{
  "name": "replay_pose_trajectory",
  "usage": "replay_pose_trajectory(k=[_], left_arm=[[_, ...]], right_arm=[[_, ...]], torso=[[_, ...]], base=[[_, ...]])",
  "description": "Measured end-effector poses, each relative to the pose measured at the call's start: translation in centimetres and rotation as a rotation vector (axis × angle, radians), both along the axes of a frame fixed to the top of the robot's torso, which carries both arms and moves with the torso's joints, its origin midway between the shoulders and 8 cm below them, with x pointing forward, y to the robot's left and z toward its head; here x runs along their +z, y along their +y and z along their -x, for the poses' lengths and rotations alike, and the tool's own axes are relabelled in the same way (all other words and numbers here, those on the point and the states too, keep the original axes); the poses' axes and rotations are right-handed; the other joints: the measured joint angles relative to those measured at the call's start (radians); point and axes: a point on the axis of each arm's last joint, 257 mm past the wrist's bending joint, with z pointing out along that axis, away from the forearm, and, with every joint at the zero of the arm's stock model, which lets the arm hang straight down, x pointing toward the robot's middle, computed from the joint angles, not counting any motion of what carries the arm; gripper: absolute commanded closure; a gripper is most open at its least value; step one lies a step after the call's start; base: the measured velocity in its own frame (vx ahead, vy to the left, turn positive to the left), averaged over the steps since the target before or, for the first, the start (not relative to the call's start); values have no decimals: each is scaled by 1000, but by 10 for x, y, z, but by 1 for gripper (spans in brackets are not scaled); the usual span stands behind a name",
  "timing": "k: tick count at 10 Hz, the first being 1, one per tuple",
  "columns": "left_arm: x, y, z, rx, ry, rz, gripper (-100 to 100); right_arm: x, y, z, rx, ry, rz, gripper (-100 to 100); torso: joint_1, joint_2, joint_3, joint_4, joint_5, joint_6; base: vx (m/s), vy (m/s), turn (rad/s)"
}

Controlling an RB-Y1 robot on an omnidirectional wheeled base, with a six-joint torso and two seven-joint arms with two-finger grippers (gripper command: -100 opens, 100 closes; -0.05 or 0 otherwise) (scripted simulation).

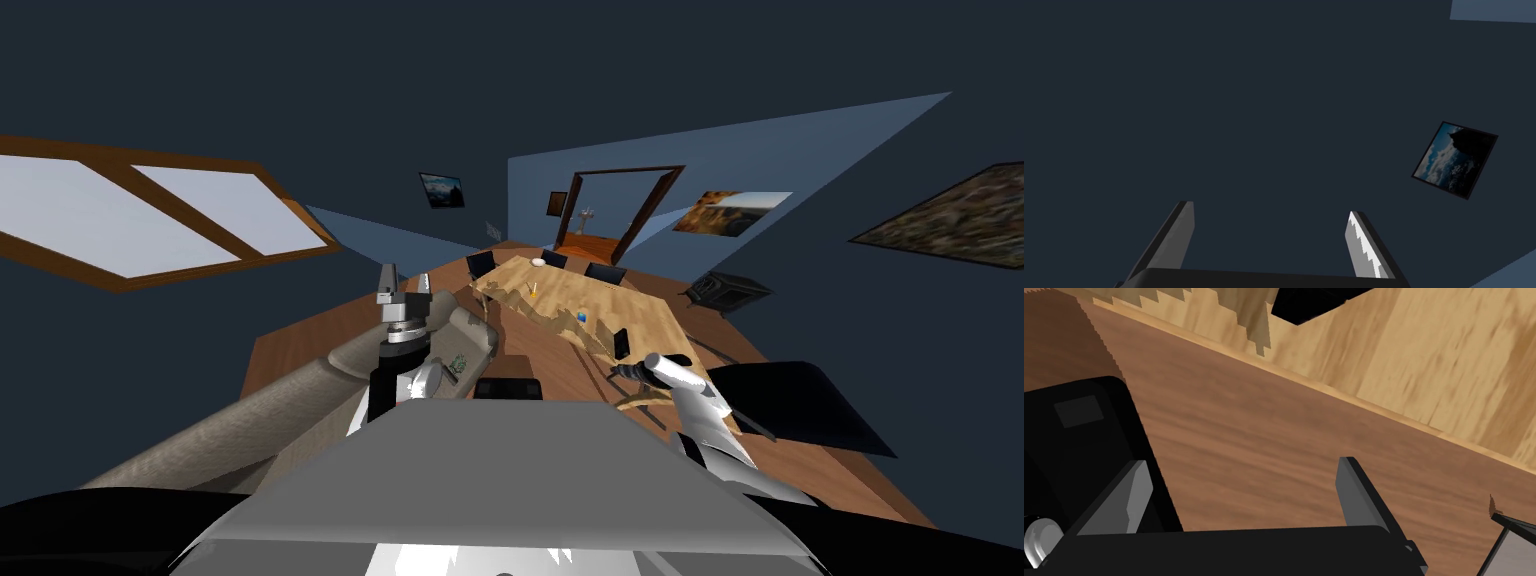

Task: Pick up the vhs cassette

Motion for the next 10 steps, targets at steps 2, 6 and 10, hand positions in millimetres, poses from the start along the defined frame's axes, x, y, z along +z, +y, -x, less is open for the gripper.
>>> replay_pose_trajectory(k=[2,6,10], left_arm=[[0,0,0,0,0,0,0],[0,0,0,0,0,0,0],[0,0,0,0,0,0,0]], right_arm=[[2,-2,10,-58,25,-42,-100],[12,-9,24,-171,64,-116,-100],[16,-11,30,-217,80,-147,-100]], torso=[[-2,-3,-2,-1,-1,0],[2,1,1,0,0,1],[0,-1,-1,0,0,1]], base=[[106,-72,-1],[24,-23,54],[32,-25,14]])
